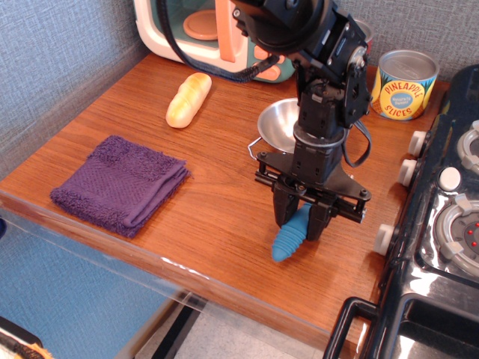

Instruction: Put the blue spatula to the bottom right of the table.

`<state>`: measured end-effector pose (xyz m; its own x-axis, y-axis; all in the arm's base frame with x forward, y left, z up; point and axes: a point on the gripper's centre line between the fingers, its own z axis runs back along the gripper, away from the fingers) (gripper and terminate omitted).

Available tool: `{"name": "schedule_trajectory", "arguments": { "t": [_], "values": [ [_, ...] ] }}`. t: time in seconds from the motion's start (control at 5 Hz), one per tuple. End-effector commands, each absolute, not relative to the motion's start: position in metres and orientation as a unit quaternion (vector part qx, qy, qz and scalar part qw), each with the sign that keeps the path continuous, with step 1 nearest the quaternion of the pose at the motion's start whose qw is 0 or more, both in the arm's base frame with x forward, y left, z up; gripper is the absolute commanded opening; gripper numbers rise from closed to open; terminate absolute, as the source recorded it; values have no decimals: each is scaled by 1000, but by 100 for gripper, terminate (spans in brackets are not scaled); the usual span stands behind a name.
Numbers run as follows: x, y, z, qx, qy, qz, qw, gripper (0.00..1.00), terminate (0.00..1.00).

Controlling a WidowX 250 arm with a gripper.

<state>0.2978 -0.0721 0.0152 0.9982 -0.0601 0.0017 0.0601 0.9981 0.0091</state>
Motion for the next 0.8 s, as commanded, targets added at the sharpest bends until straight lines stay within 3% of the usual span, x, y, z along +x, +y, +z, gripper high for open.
{"name": "schedule_trajectory", "arguments": {
  "t": [0.0, 0.2, 0.4, 0.6],
  "values": [
    [279, -66, 31, 5, -26, -63, 998, 100, 0],
    [281, -61, 58, -6, -70, -75, 995, 100, 0],
    [279, -38, 99, -3, -132, -93, 987, 100, 0],
    [273, -14, 119, 3, -154, -83, 985, 100, 0]
  ]
}}
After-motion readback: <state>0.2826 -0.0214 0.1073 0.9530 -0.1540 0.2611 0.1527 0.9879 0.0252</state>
